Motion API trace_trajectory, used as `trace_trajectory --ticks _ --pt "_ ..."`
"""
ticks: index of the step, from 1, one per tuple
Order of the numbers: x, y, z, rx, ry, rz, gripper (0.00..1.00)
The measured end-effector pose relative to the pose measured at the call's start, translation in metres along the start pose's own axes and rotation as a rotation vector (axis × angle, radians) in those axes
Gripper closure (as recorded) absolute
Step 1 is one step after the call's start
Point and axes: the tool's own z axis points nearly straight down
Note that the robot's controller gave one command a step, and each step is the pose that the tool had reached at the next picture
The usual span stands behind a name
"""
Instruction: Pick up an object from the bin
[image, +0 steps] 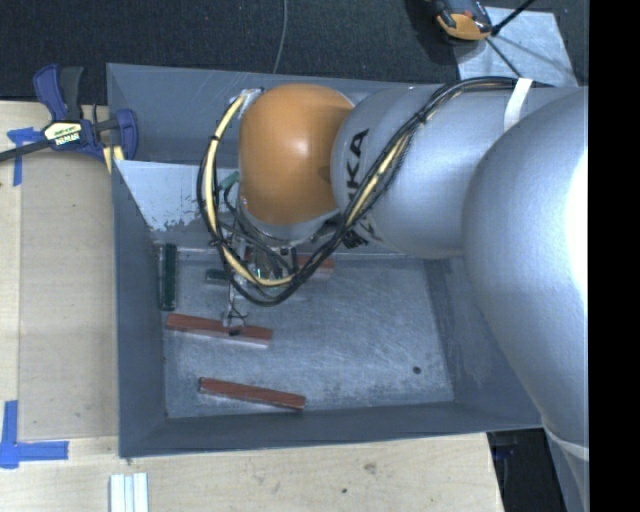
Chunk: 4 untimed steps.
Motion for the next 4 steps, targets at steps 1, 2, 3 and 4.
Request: trace_trajectory --ticks 1,2,3,4 --pt "-0.002 -0.001 -0.005 -0.002 -0.008 0.002 0.0" --pt "0.012 0.009 0.067 -0.003 -0.012 0.015 0.0" --pt "0.02 0.01 0.056 0.0 -0.002 0.036 0.0" --pt "0.019 0.01 0.001 -0.002 -0.008 0.04 0.0"
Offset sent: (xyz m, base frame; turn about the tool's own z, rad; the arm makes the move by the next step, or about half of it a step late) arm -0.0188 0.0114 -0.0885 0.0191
